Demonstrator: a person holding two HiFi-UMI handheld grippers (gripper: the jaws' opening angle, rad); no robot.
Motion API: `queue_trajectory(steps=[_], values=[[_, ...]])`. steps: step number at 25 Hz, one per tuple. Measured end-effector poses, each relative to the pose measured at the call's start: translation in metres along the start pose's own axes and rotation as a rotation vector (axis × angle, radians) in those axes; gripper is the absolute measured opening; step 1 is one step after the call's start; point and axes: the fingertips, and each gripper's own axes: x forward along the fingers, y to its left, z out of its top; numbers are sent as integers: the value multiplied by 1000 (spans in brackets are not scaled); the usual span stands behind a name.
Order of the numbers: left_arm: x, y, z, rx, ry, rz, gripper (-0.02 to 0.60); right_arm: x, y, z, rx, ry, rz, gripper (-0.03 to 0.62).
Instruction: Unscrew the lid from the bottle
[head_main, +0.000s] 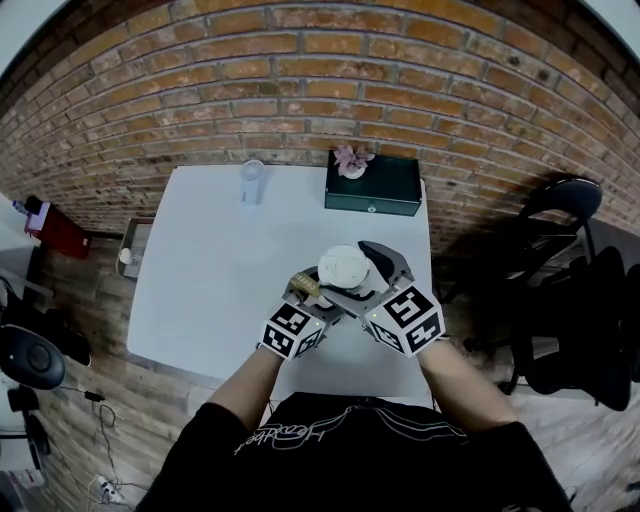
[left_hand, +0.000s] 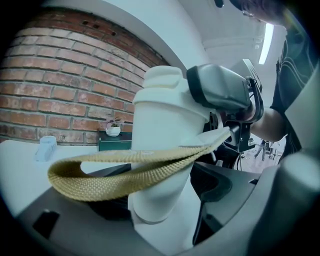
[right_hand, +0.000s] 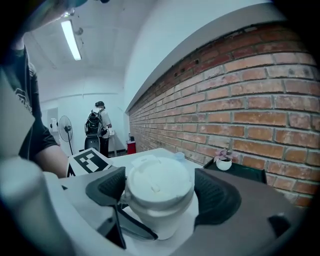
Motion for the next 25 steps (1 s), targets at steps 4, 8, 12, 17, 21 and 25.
queue_trajectory(steps=[4, 8, 12, 17, 21, 25], values=[[0, -1, -1, 2, 0, -4, 377, -1, 1, -1, -1, -9, -2, 418], [-1, -1, -1, 1, 2, -6, 377, -1, 2, -2, -13, 0, 24, 416], [0, -1, -2, 3, 6, -10, 377, -1, 3, -3, -44, -2, 107, 416], [-1, -3, -2, 1, 23, -18, 377, -1, 8, -6, -114, 54, 266, 416], [-2, -2, -1, 7, 22, -21, 377, -1, 13, -7, -202, 100, 429, 416], [-2, -4, 0, 16, 23, -31, 377, -3, 17, -9, -305, 164, 600, 417]])
